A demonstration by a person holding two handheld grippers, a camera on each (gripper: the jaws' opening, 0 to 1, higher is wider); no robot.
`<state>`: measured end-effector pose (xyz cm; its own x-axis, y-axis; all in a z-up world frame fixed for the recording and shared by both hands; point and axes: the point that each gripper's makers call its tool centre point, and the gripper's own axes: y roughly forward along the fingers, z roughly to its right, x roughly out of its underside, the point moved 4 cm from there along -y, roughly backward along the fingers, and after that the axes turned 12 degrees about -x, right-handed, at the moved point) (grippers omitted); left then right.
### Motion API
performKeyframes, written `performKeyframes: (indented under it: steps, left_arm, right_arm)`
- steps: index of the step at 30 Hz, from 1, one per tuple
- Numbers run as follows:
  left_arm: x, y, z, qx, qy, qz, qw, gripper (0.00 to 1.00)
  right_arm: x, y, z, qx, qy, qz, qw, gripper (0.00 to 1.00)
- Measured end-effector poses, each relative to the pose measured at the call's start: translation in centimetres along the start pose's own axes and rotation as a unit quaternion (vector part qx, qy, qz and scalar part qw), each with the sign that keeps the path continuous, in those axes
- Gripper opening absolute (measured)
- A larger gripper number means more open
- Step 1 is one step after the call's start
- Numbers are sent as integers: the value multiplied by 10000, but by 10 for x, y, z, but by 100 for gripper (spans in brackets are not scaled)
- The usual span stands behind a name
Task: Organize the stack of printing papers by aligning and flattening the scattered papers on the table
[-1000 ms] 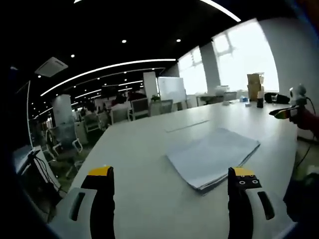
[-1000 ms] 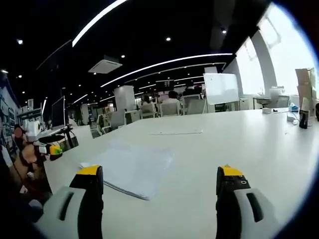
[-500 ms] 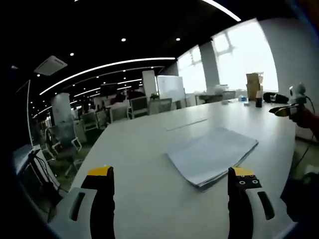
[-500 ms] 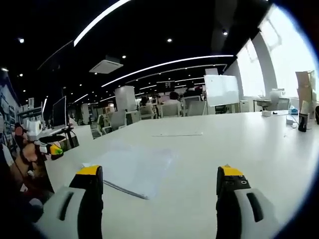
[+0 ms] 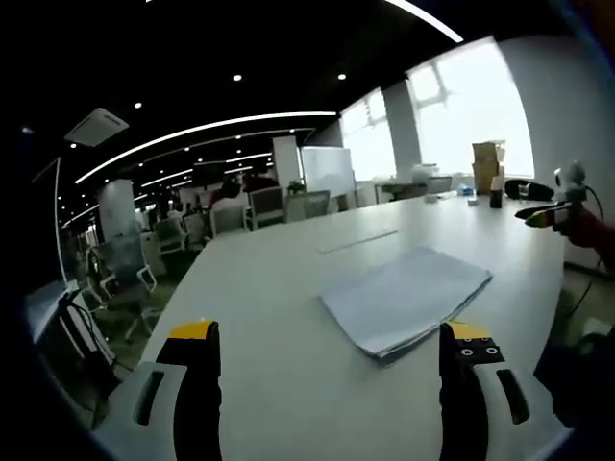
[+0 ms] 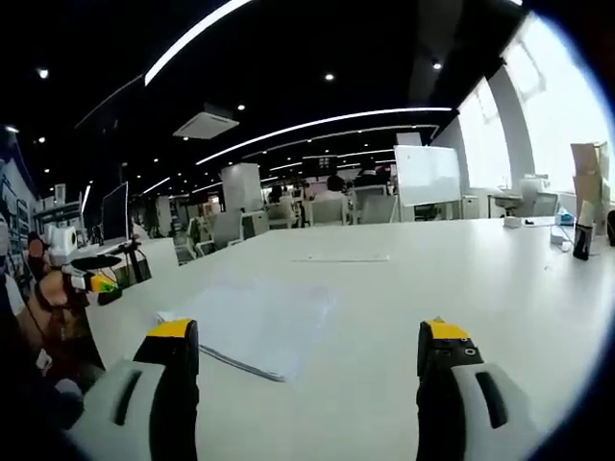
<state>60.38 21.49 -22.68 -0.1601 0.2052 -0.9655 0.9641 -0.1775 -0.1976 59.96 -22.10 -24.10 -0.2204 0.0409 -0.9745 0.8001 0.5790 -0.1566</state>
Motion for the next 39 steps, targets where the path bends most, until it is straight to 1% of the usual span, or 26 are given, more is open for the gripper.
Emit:
performKeyframes:
  steps: [10, 16, 22, 33, 39]
  left_arm:
    - [-1, -7, 0, 38, -7, -13, 10000, 97]
    - [-2, -10, 0, 42, 66, -37, 10000, 97]
    - [-5, -14, 1, 33, 78, -9, 10000, 97]
    - [-5, -18, 5, 134, 64, -37, 9999, 97]
    - [-4, -22, 4, 140, 36, -67, 9999, 97]
  right_arm:
    - [-5, -2, -5, -36, -28, 42, 10000, 90]
    - [-7, -4, -10, -65, -55, 50, 10000, 90]
    - [-8, -7, -12, -53, -74, 16, 10000, 90]
    - [-9, -11, -16, -63, -113, -7, 9999, 90]
    - [-10, -15, -17, -53, -134, -28, 9999, 90]
